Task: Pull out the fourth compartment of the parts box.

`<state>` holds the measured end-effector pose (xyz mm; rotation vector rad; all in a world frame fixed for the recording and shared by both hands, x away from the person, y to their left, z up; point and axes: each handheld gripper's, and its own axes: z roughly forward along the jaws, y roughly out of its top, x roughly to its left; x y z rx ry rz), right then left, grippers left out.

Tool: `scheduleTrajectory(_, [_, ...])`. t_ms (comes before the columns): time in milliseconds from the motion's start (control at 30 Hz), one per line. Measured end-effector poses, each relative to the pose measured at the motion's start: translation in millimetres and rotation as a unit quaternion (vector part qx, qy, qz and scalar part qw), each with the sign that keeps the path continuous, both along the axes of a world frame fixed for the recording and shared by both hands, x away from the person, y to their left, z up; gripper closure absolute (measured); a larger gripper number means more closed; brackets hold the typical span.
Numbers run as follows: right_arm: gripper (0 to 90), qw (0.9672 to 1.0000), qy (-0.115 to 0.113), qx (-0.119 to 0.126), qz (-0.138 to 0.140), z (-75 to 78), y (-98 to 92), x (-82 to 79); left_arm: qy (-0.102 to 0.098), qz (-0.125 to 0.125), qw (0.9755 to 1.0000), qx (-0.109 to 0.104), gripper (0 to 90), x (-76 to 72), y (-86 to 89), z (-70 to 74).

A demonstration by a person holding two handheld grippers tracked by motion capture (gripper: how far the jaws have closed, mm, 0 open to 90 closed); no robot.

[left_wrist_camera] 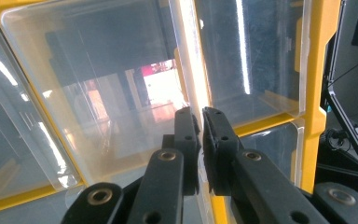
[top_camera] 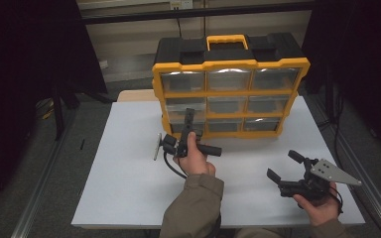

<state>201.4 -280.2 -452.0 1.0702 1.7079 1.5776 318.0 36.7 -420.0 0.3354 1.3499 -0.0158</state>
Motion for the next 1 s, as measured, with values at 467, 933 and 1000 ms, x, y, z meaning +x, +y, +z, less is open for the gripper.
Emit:
scheduleTrajectory(467, [0.9,1.0,-0.001,-0.003,0.004,-0.5,1.0,0.4,-0.002,-0.003,0.9999,0.01,85.1,-13.1,1.6,-0.6])
scheduleTrajectory(933, [0.9,1.0,-0.001,-0.003,0.004,-0.6,1.8,0.2,-0.004,0.0,0.9999,0.011,85.1,-21.0,2.5,-0.1])
scheduleTrajectory(1000, [0.9,1.0,-0.002,-0.004,0.004,-0.5,1.4,0.3,-0.006,-0.006,0.9997,0.024,85.1,-23.0,3.7,-1.4])
